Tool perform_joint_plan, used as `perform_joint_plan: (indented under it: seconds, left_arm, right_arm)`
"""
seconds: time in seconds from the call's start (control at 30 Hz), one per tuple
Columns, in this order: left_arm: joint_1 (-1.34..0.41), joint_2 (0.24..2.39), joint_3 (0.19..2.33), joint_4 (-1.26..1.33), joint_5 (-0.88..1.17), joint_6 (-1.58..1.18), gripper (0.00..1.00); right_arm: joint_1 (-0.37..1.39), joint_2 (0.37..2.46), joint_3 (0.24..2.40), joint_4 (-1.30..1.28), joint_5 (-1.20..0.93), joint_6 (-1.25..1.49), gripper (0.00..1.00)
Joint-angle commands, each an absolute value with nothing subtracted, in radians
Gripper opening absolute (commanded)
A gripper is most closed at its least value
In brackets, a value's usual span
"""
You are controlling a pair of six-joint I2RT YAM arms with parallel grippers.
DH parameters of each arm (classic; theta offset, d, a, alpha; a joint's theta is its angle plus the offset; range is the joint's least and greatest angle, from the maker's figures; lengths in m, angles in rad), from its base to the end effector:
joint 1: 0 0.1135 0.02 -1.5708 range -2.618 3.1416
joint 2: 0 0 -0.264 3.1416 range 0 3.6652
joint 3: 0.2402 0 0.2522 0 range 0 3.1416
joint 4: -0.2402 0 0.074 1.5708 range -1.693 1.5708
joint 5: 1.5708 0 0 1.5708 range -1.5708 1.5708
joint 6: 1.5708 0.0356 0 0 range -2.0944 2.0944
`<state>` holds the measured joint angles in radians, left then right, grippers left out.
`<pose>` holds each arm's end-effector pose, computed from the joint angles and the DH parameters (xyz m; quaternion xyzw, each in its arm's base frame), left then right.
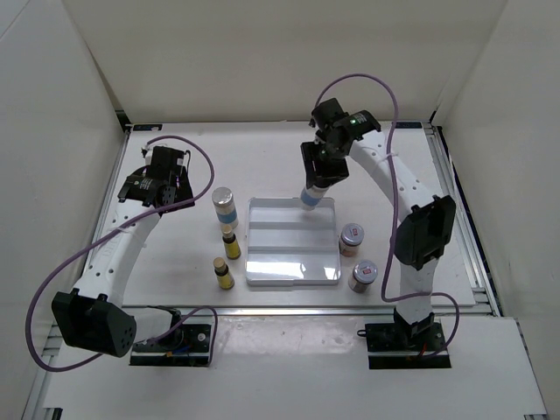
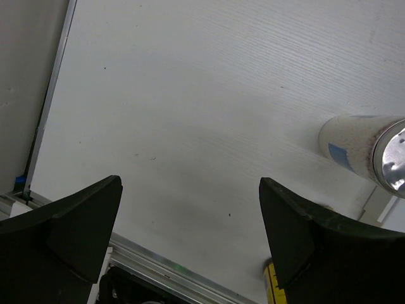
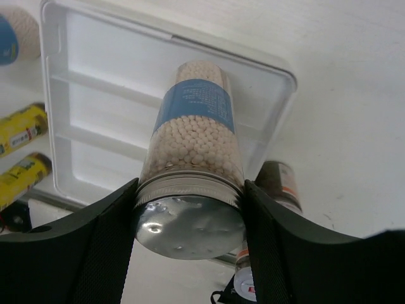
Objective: Organize the condiment bottles
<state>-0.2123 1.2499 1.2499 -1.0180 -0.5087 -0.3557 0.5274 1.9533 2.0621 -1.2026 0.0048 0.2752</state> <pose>0.2352 -0.0330 0.3346 -0.1352 0.9238 0.1584 0.3214 0.3508 0.2041 0.3473 -0.1216 0.9640 0.0901 0.2184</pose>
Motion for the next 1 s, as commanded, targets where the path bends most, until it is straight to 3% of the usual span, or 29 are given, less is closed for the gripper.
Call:
perform_joint_plan:
  seconds: [0.0,0.17,0.6,0.63,0.73,0.77,0.83,0.87,0.97]
  left_arm:
    - [-0.213,1.23,1.247,-1.019,-0.511,-0.377,1.0]
    - [-0.222,1.23,1.256,-1.019,-0.511,-0.397,1.0]
    - [-0.29,1.269,1.295,-0.968,-0.431,-0.357,1.0]
    - [-0.29,1.269,1.295,-0.968,-0.402,-0.357,1.0]
    - [-0.31,1.278,1.295,-0.931,-0.345,-0.333,1.0]
    - [-0.319,1.288,1.295,-0.931,-0.333,-0.319,1.0]
    - [-0.328,1.298,1.304,-0.922,-0.305,-0.319,1.0]
    - [-0.337,1.307,1.313,-0.911,-0.305,-0.319,1.0]
    - [-0.357,1.327,1.334,-0.888,-0.261,-0.284,1.0]
  right_arm:
    - [0.543,1.931,2.048,-1.178,-0.061,0.238,0.01]
    - [0.554,1.953,1.941,-1.141,-0.048,0.229,0.01]
    - [0.554,1.991,1.91,-1.152,0.139,0.267,0.04]
    - [0.554,1.991,1.91,-1.161,0.14,0.267,0.08]
    - [0.554,1.991,1.91,-1.161,0.166,0.276,0.37]
    - [0.554,1.991,1.91,-1.161,0.166,0.276,0.69]
    - [0.554,1.982,1.93,-1.161,0.176,0.288,0.95]
    - [0.554,1.982,1.943,-1.17,0.189,0.297,1.0]
    - [0.554,1.95,2.031,-1.17,0.189,0.31,1.0]
